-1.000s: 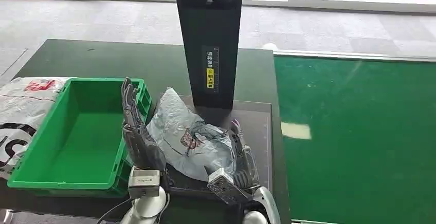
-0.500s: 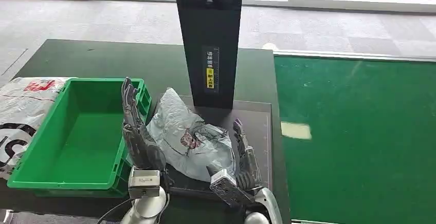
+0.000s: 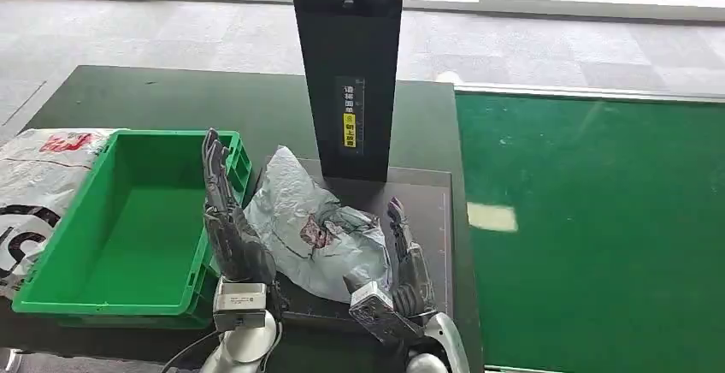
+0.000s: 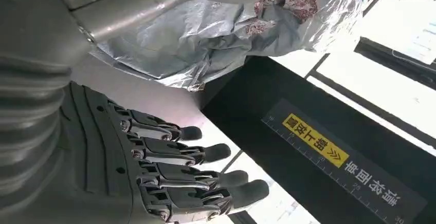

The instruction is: Moved the parcel from conveyor to table for the left to box.

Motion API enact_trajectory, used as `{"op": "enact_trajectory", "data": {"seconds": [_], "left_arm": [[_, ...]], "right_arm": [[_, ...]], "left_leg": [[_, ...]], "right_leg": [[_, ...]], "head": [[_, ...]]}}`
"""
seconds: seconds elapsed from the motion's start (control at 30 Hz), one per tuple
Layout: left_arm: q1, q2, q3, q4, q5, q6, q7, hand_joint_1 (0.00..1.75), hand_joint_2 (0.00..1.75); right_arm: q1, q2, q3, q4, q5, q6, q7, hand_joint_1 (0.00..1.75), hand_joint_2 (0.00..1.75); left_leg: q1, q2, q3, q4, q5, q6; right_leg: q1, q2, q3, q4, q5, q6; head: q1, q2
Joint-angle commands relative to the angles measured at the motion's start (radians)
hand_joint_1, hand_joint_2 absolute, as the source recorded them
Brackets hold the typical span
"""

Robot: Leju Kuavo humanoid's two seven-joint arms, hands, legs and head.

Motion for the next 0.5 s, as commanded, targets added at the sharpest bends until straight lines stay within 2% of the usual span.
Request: {"op": "enact_trajectory", "data": {"seconds": [0.03,0.37,0.4,0.43,0.47,0.5], "left_arm": [[0.015,-0.066,0.041,0.03,0.0,0.004,0.005,0.0,0.0],[0.015,-0.066,0.041,0.03,0.0,0.004,0.005,0.0,0.0],[-0.032,0.13,-0.036,0.222,-0.251,-0.247,0.257,0.0,1.75],[-0.065,0.174,0.048,0.376,-0.754,-0.205,0.737,0.0,1.75],[-0.083,0.18,0.097,0.443,-0.902,-0.115,0.646,0.0,1.75],[-0.089,0.17,0.136,0.457,-0.822,-0.071,0.568,0.0,1.75]], "right_arm": [[-0.001,-0.016,-0.035,0.007,-0.001,0.004,0.0,0.0,1.75],[-0.001,-0.016,-0.035,0.007,-0.001,0.004,0.0,0.0,1.75],[-0.001,-0.216,0.216,-0.244,-0.253,-0.146,-0.244,0.0,1.75],[0.06,-0.3,0.271,-0.547,-0.544,-0.18,-0.244,0.0,1.75],[0.101,-0.313,0.259,-0.588,-0.533,-0.17,-0.244,0.0,1.75],[0.12,-0.31,0.246,-0.604,-0.522,-0.158,-0.244,0.0,1.75]], "left_leg": [[0.0,-0.001,0.0,-0.001,0.001,0.0],[-0.001,-0.002,0.0,-0.003,0.002,0.0],[0.0,-0.001,0.0,-0.001,0.001,0.0],[-0.001,-0.001,0.0,-0.002,0.001,0.0],[-0.002,0.0,0.002,-0.006,0.003,0.0],[-0.003,-0.002,0.003,-0.005,0.002,0.0]], "right_leg": [[0.0,-0.001,0.0,-0.001,0.0,0.001],[-0.001,-0.001,0.0,-0.003,0.001,0.001],[0.0,-0.001,0.001,-0.002,0.0,0.001],[-0.001,-0.001,0.0,-0.002,0.001,0.001],[-0.002,0.0,0.001,-0.004,0.002,0.001],[-0.003,-0.002,0.002,-0.003,0.0,0.001]], "head": [[0.0,0.0],[0.0,0.0],[0.0,0.0],[0.0,0.0],[0.0,0.0],[0.0,0.0]]}}
